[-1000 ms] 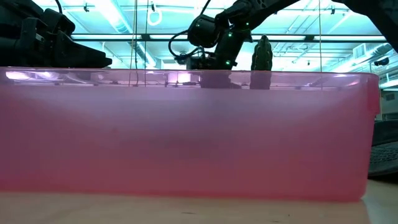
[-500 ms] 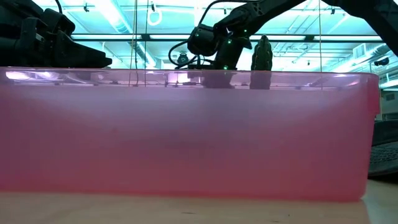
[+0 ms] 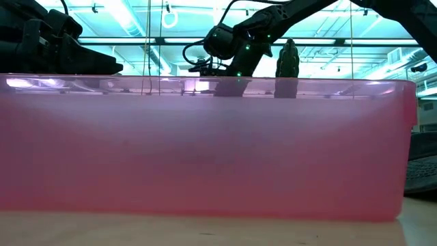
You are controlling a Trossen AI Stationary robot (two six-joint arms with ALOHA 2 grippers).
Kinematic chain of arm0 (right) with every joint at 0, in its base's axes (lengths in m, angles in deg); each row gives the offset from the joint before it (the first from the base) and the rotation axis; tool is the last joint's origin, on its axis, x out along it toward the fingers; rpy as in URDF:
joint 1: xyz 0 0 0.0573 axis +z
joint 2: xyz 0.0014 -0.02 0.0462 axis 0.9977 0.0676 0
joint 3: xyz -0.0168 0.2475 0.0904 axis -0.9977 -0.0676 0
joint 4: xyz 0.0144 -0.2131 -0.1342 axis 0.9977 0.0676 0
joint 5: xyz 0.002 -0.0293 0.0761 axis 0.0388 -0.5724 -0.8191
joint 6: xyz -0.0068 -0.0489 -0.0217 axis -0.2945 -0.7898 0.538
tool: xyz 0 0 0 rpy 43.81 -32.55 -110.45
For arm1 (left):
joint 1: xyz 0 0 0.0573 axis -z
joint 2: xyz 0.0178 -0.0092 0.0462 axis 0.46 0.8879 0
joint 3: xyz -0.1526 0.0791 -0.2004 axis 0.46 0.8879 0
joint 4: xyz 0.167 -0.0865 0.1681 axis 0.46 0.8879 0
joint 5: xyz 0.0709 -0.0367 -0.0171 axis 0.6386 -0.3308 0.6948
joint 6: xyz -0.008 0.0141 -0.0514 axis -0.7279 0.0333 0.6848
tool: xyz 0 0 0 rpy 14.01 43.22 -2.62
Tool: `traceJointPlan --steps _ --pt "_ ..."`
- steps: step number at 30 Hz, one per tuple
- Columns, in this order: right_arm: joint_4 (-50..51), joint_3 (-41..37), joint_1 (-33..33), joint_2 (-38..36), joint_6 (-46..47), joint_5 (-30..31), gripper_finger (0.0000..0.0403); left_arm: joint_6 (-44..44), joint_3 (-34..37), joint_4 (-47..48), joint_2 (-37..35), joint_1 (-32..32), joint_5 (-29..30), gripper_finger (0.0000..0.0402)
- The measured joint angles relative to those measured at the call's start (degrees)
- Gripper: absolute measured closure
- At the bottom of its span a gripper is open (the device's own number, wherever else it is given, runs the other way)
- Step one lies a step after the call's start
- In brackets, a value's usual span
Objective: Pick & Place hat
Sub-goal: Put the top right blue cap into the blue pin, then put the blue cap into the blue pin
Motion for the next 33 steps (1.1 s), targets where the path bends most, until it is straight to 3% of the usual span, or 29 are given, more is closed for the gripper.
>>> traceJointPlan --steps 6,11,21,29,33 --pt "3.6 0.0 -0.2 -0.4 0.8 0.3 0.0222 0.0 0.0 0.0 0.0 0.0 0.0 0.0236" --pt "2.2 0.1 -0.1 -2.7 3.2 0.5 0.0204 0.0 0.0 0.0 0.0 0.0 0.0 0.0236" --pt "-1.1 0.0 -0.2 -3.2 15.0 0.1 0.0202 0.0 0.0 0.0 0.0 0.0 0.0 0.0236" --pt "-1.1 0.0 0.0 -7.4 12.7 -0.3 0.0204 0.0 0.0 0.0 0.0 0.0 0.0 0.0236" --pt "-2.7 0.0 1.7 -11.4 10.9 -6.4 0.0204 0.0 0.0 0.0 0.0 0.0 0.0 0.0236"
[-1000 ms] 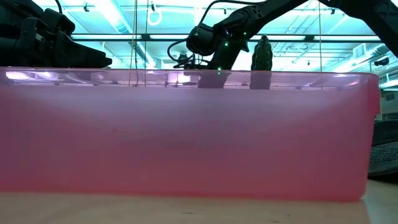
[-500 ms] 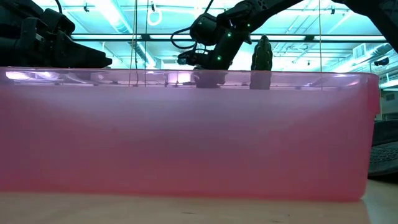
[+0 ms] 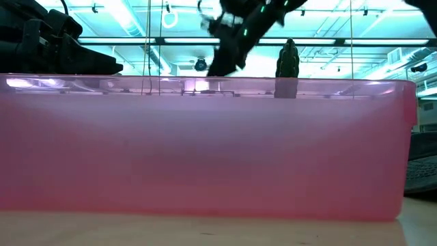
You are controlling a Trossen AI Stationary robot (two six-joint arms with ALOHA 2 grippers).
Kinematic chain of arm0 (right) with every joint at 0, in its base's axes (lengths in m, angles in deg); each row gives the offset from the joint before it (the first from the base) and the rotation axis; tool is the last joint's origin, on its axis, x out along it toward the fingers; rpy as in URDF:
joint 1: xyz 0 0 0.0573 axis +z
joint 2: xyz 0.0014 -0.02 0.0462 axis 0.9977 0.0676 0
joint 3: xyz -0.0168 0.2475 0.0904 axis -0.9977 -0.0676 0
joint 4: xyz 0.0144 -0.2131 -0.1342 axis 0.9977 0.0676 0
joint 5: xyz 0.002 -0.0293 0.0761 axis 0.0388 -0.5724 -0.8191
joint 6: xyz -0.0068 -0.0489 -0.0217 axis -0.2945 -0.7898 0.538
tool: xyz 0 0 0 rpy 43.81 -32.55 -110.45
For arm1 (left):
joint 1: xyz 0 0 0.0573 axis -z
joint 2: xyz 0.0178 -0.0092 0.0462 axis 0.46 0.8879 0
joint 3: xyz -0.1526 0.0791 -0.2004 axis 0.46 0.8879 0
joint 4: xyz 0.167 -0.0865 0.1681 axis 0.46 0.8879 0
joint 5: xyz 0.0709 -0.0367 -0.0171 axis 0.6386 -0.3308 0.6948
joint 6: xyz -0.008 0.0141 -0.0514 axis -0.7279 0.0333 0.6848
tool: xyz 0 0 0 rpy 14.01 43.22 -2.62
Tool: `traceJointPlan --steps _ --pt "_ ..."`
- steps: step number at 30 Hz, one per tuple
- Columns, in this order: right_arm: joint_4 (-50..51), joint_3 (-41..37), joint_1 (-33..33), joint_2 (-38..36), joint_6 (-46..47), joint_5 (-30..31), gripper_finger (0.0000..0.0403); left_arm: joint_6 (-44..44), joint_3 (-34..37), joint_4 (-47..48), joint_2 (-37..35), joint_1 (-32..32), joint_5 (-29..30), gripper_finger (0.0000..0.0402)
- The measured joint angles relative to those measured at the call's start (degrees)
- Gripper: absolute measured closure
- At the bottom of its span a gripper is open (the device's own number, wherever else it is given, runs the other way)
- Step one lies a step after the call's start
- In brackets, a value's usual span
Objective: Pick & Place hat
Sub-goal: Put the blue cap into the blue pin
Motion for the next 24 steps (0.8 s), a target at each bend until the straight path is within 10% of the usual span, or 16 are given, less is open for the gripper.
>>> traceJointPlan --steps 9,24 --pt "-2.6 -3.3 4.8 -10.6 -1.3 -5.5 0.0204 0.0 0.0 0.0 0.0 0.0 0.0 0.0236" --pt "-35.8 -37.4 4.4 -38.1 1.8 -8.6 0.0204 0.0 0.0 0.0 0.0 0.0 0.0 0.0236"
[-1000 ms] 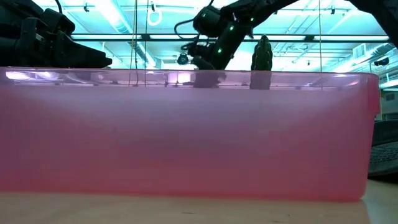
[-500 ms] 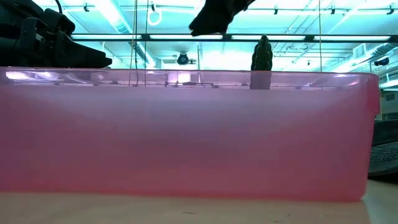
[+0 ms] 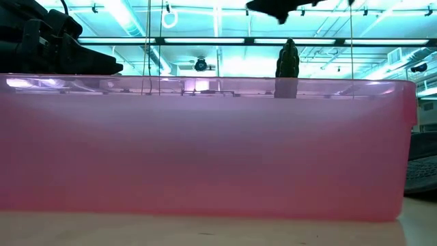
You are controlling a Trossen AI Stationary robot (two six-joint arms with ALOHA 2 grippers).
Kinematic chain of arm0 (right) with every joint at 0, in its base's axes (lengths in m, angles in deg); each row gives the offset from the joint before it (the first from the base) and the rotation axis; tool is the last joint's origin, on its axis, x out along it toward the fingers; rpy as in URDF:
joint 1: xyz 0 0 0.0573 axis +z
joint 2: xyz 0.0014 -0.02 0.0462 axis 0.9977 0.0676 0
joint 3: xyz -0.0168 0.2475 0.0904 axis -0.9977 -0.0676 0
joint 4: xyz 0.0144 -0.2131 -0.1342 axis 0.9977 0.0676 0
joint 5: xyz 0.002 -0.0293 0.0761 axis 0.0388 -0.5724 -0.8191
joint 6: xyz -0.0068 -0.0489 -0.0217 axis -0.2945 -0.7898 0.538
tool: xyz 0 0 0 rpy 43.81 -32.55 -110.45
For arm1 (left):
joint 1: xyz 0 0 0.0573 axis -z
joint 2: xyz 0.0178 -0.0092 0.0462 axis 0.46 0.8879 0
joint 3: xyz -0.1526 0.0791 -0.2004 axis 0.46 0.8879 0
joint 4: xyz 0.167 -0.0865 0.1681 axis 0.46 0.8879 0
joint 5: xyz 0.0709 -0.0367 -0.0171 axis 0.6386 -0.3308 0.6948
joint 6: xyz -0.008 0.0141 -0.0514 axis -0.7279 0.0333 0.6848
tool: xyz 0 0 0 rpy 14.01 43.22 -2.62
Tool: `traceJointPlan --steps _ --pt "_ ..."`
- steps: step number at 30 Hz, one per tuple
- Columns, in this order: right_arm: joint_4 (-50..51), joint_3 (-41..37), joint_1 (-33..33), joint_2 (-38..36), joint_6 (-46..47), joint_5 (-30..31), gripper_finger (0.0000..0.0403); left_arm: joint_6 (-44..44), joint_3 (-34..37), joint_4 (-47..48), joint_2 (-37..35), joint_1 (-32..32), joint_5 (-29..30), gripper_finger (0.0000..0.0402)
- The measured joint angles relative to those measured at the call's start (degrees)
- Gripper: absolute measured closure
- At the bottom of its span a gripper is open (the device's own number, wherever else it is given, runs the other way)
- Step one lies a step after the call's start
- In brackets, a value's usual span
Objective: Pick & Place hat
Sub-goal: Put the blue cap into the blue pin
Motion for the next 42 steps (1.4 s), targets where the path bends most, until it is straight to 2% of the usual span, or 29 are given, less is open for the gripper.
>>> traceJointPlan --steps 5,12,20,26,42 --pt "-6.7 -8.2 0.2 -7.9 3.1 -0.6 0.0204 0.0 0.0 0.0 0.0 0.0 0.0 0.0236" --pt "-21.9 -21.3 0.2 -15.9 7.9 -6.6 0.0204 0.0 0.0 0.0 0.0 0.0 0.0 0.0236" --pt "-33.3 -32.8 0.6 -23.4 13.7 -7.5 0.0204 1.6 0.0 -0.2 0.0 0.0 0.0 0.0236" --pt "-34.3 -39.2 0.9 -31.6 16.8 -7.5 0.0204 8.3 0.0 -0.3 0.0 0.0 0.0 0.0236" --pt "-36.7 -51.7 3.6 -50.4 16.1 -7.3 0.0204 8.3 0.0 -0.3 0.0 0.0 0.0 0.0236"
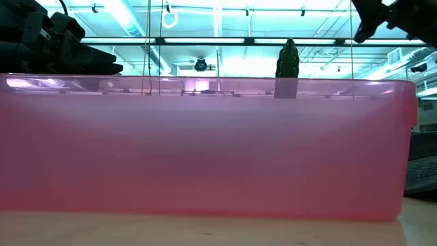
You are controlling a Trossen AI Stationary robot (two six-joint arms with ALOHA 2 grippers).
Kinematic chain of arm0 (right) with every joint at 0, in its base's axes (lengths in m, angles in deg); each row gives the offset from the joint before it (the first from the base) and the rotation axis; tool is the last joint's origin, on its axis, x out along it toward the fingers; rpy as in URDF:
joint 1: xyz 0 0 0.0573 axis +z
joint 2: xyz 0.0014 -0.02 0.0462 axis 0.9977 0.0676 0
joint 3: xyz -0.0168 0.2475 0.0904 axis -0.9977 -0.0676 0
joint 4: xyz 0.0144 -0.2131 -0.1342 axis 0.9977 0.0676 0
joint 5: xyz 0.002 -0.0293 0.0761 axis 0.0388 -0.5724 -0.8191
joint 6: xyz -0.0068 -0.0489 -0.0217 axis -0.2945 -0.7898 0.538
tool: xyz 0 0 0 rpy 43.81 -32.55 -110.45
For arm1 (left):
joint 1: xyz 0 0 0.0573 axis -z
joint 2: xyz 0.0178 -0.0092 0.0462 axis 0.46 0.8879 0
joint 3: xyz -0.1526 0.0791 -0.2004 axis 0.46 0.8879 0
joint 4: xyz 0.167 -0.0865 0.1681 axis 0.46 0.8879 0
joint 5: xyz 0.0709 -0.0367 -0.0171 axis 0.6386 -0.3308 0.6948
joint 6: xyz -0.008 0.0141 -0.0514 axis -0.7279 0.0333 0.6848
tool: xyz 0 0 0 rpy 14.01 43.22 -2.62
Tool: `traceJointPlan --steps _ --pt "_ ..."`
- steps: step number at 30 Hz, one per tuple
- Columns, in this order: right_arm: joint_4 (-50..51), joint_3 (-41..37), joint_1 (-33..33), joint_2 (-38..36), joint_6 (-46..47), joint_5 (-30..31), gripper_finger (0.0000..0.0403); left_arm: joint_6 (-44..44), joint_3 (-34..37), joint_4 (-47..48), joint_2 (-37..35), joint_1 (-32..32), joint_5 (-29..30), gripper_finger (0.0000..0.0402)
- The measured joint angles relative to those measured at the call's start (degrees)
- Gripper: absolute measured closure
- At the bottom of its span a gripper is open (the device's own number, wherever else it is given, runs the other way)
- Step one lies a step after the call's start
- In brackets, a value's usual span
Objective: Pick & Place hat
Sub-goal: Put the blue cap into the blue pin
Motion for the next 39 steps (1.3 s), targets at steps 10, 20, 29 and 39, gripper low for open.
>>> traceJointPlan --steps 10,20,29,39 --pt "4.3 -1.3 0.0 -7.4 -0.9 0.0 0.0204 3.3 0.0 0.0 0.0 0.0 0.0 0.0236" --pt "8.6 -1.3 0.0 -9.8 -2.4 0.0 0.0204 3.3 0.0 0.0 0.0 0.0 0.0 0.0236" --pt "15.6 -1.3 0.0 -13.4 -4.3 0.0 0.0204 3.3 0.0 0.0 0.0 0.0 0.0 0.0236" --pt "26.1 -1.3 0.0 -17.5 -5.5 0.4 0.0204 3.3 0.0 0.0 0.0 0.0 0.0 0.0236"
